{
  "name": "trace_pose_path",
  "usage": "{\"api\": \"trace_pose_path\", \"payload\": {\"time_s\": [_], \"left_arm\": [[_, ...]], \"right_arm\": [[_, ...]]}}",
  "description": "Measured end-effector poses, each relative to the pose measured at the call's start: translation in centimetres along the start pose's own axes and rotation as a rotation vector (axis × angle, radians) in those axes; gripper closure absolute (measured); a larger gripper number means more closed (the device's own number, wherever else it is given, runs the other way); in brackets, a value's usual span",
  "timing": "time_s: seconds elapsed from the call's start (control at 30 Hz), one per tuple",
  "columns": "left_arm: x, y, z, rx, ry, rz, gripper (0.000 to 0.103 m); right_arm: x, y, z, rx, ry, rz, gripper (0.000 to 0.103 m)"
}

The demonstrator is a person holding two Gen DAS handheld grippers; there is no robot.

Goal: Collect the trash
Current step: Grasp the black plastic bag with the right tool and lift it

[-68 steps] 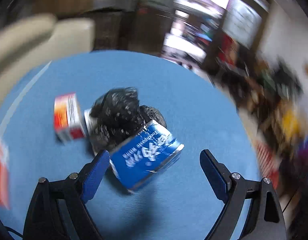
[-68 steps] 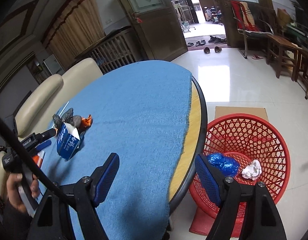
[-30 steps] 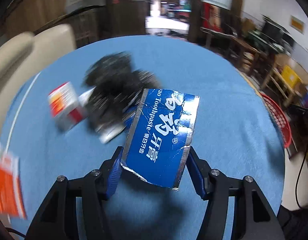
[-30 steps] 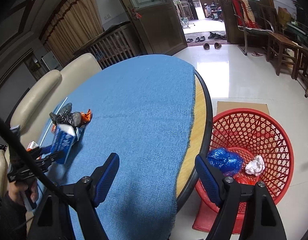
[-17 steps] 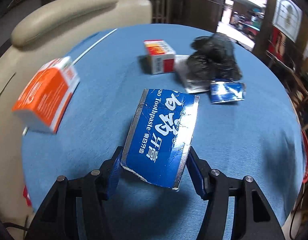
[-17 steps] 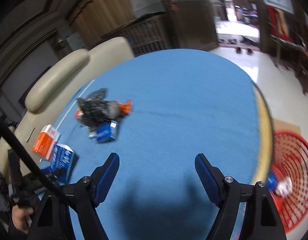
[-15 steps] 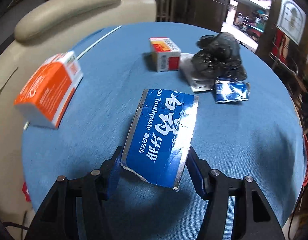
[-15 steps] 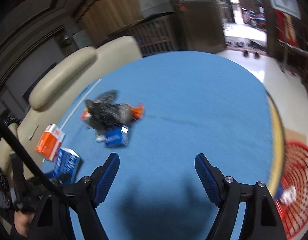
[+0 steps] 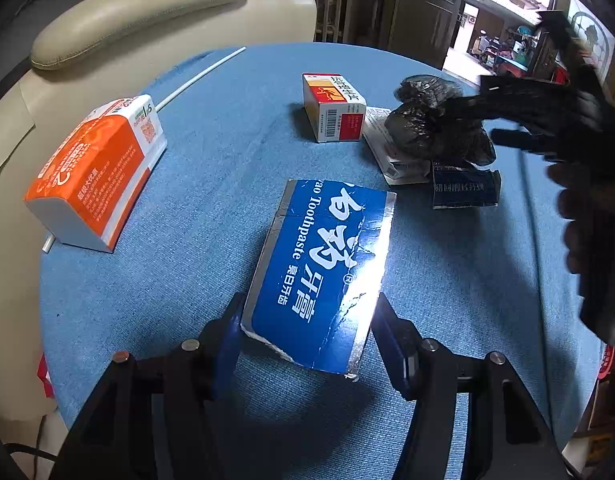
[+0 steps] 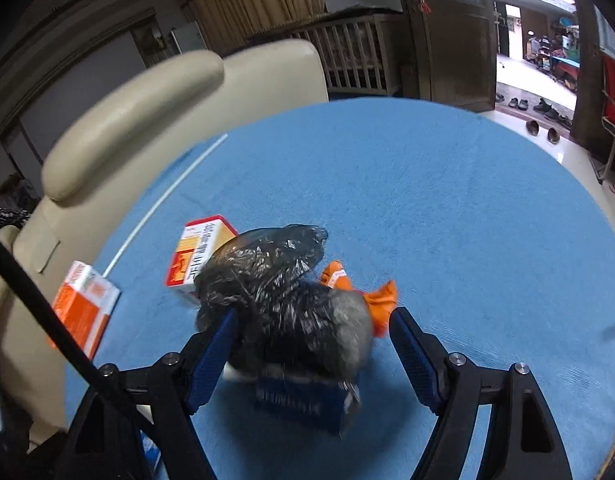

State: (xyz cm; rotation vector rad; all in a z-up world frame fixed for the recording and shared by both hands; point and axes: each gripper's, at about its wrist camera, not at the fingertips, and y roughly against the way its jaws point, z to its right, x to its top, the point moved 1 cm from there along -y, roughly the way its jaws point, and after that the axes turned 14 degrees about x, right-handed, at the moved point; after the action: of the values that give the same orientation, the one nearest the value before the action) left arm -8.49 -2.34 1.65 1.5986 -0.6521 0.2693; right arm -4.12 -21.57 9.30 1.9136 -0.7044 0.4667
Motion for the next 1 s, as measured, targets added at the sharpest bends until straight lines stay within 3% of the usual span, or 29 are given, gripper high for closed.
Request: {"api": "trace_pose_path", "payload": {"time_s": [0.1,0.17,0.37,0.4,0.57,0.77,0.9,1.0], "left_arm": [[0.0,0.0,-0.1,-0.003,-0.004,0.0,0.04],[-0.1,0.0,-0.1,-0.003,-0.006,0.0,0.04],[-0.2,0.0,0.3,0.017,-0.016,0.004,0.04],[-0.2,0.0,0.4,0.022,-0.018,0.005,0.04],[-0.4,0.3,0.6,0.028,-0.018,0.004,0.04],[-0.3,0.3,0.5,0.03,-0.015,0.001,0.04],[-0.4,0.4,0.6,0.035,-0.024,0.008,0.04],[-0.4,0.3,0.4,0.028,-0.02,0.007,0.039]], "right_arm": [[0.0,-1.9,0.1,0.007,-0.011,-0.038,0.023],[-0.1,-2.4,0.1,0.01,-0.017,-0.041,0.031],[0.0,-1.2,-0.4,0.032,0.001,-0.028,0.066],[0.0,-0.8,-0.3,0.034,-0.002,-0.017,0.083],[-0.4,1.6,0.1,0.062,-0.005,0.008,0.083],[-3.5,4.6,1.5,0.08,-0.037,-0.022,0.083],[-6.6,6.5,1.8,0.168,-0.09,-0.105,0.075],[-8.2,7.4,1.0,0.112,0.007,-0.135,0.014]]}}
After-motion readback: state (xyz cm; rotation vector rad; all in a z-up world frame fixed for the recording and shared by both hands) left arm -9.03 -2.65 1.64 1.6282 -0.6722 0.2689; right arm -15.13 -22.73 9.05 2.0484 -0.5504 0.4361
